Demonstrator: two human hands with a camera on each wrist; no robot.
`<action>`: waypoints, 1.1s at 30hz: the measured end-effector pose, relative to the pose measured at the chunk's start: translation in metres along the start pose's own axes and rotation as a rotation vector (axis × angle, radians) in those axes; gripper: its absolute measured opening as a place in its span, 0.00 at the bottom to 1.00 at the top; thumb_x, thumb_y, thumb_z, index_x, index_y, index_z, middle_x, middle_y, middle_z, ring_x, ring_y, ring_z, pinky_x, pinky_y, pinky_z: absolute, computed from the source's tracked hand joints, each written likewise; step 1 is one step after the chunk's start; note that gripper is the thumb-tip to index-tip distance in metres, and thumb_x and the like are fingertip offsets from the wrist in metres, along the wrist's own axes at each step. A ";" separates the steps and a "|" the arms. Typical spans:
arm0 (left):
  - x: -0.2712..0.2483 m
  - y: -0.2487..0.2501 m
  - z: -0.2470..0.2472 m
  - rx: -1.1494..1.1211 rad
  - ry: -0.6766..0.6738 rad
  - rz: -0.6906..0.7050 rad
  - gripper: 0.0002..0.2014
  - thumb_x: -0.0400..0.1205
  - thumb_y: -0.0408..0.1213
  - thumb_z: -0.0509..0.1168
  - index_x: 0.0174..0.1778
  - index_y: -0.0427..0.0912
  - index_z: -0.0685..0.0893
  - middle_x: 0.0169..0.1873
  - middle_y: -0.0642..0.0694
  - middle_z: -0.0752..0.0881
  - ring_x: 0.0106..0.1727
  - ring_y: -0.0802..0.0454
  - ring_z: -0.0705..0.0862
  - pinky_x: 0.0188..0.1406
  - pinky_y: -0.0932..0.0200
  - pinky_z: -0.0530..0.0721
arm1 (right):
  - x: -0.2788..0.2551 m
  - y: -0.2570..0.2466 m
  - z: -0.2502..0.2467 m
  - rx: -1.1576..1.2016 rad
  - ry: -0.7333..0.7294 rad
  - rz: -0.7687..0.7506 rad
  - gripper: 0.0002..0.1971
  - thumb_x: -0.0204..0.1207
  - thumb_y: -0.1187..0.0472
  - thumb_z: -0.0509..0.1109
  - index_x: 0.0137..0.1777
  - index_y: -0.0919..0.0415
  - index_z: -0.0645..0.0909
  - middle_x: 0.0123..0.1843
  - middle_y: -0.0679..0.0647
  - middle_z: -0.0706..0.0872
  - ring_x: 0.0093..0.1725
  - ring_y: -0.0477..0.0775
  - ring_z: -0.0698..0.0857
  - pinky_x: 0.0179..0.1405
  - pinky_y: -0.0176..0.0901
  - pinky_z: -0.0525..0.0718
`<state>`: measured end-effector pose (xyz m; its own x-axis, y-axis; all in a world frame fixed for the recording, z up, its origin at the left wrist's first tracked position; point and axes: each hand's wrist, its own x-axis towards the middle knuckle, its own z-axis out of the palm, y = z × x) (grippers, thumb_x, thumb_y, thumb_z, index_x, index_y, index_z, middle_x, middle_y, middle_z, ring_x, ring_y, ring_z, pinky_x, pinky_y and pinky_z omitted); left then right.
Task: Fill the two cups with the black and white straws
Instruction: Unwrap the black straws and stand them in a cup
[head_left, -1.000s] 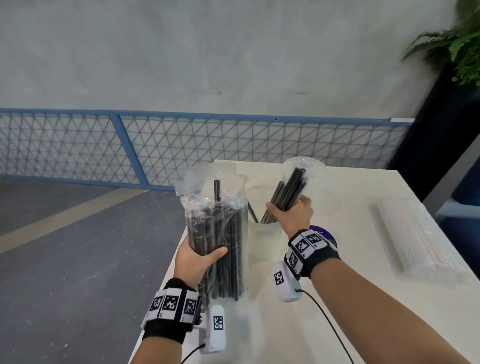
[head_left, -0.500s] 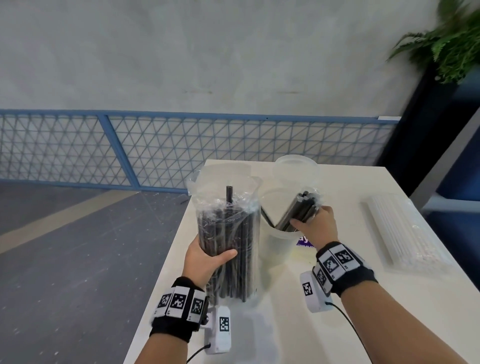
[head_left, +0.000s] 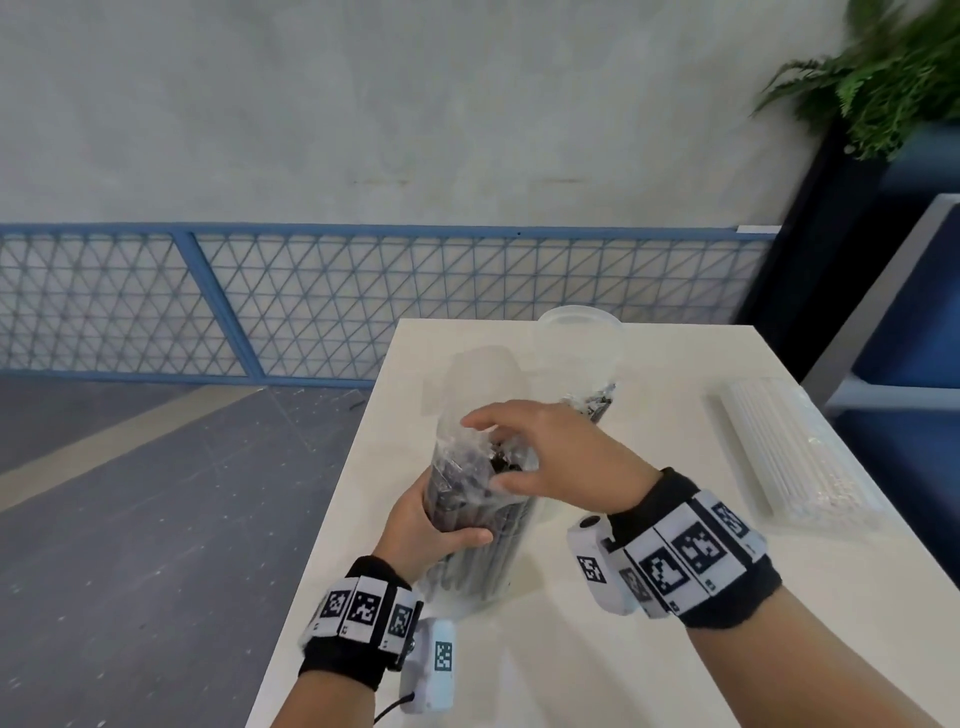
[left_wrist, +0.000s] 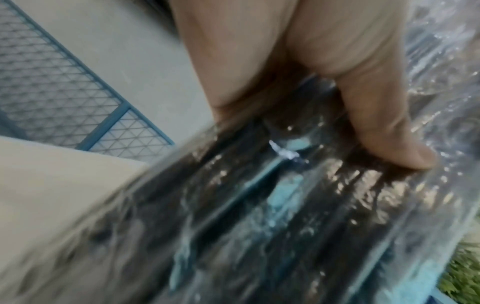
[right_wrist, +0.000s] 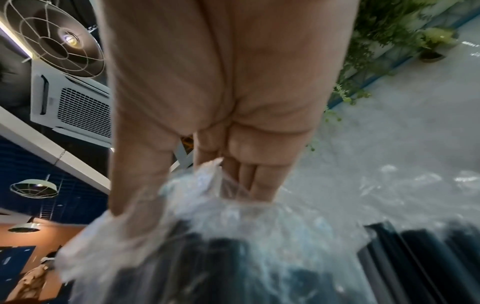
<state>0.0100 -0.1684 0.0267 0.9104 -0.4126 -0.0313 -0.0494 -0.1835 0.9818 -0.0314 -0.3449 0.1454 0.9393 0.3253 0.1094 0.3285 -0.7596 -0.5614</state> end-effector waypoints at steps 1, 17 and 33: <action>0.001 -0.001 -0.001 0.005 -0.021 -0.008 0.31 0.59 0.20 0.79 0.52 0.49 0.78 0.43 0.54 0.88 0.43 0.67 0.88 0.43 0.70 0.85 | 0.002 -0.001 0.001 -0.025 -0.046 -0.019 0.29 0.68 0.62 0.76 0.70 0.51 0.74 0.66 0.49 0.81 0.61 0.48 0.80 0.62 0.37 0.75; 0.004 0.011 0.001 0.008 -0.157 0.040 0.30 0.54 0.41 0.83 0.53 0.43 0.83 0.47 0.49 0.90 0.54 0.54 0.88 0.54 0.61 0.85 | 0.018 -0.004 0.022 -0.210 -0.134 -0.080 0.14 0.75 0.55 0.70 0.58 0.60 0.80 0.46 0.61 0.86 0.46 0.60 0.81 0.42 0.47 0.73; 0.005 0.007 0.011 0.050 0.059 0.034 0.22 0.63 0.32 0.80 0.52 0.38 0.85 0.40 0.56 0.90 0.44 0.61 0.89 0.43 0.72 0.83 | 0.003 0.001 0.010 0.467 0.597 0.110 0.33 0.65 0.57 0.80 0.68 0.50 0.70 0.60 0.51 0.77 0.58 0.44 0.81 0.55 0.41 0.82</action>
<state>0.0099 -0.1816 0.0312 0.9304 -0.3662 0.0142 -0.0994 -0.2149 0.9716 -0.0297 -0.3393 0.1373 0.9020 -0.1991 0.3830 0.2783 -0.4101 -0.8686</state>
